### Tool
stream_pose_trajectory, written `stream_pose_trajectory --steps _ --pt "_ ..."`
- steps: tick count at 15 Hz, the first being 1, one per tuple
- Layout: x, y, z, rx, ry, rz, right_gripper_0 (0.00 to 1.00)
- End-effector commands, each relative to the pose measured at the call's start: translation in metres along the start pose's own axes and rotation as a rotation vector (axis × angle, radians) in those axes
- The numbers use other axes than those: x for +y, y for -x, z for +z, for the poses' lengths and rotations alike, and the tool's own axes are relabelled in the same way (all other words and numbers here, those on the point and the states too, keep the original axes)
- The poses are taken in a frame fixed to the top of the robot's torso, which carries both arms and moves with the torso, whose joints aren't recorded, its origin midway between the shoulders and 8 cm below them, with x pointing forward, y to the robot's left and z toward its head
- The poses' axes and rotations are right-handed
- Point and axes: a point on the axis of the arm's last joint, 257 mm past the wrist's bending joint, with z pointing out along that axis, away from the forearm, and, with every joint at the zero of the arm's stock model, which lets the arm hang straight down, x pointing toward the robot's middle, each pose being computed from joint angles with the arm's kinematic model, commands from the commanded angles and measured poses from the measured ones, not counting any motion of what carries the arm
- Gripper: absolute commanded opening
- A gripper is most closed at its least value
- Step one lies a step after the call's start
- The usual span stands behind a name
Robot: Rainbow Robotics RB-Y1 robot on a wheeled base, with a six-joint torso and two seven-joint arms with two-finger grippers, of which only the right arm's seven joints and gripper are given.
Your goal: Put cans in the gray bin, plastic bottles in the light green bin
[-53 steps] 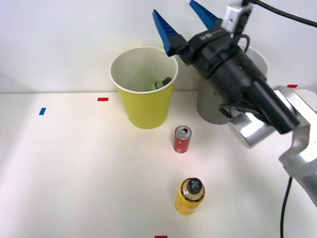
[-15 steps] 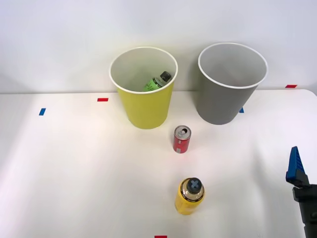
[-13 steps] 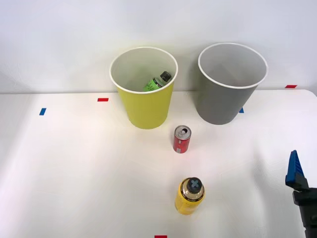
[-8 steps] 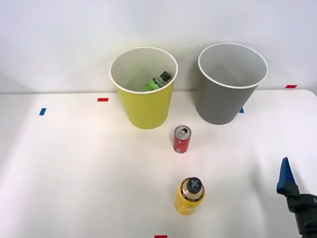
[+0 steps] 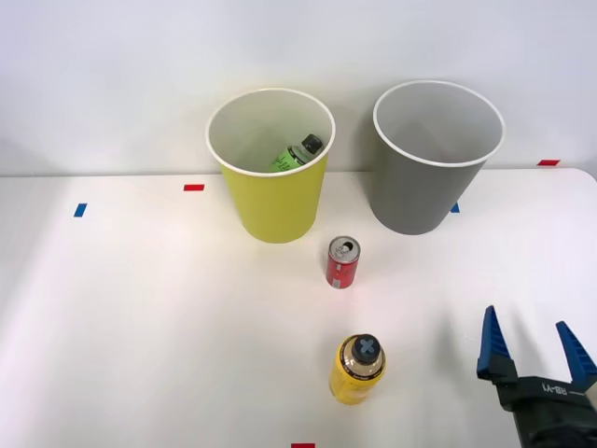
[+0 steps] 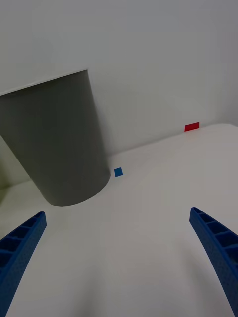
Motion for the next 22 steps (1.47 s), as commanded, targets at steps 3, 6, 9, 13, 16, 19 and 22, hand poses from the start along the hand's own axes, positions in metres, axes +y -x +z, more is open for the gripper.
stream_pose_trajectory --steps 3,6,9,13,16,19,22 --pt "0.023 -0.009 -0.013 0.019 0.052 0.029 1.0" --pt "0.031 -0.016 -0.024 0.025 0.074 0.06 1.0" --pt "0.038 -0.023 -0.028 -0.007 0.119 0.09 1.0" --pt "0.047 -0.039 -0.043 -0.011 0.176 0.078 1.0" --pt "0.044 -0.043 -0.05 -0.013 0.2 -0.035 1.0" --pt "0.032 -0.042 -0.054 0.003 0.213 -0.064 1.0" --pt "0.03 -0.044 -0.059 0.01 0.21 -0.075 1.0"
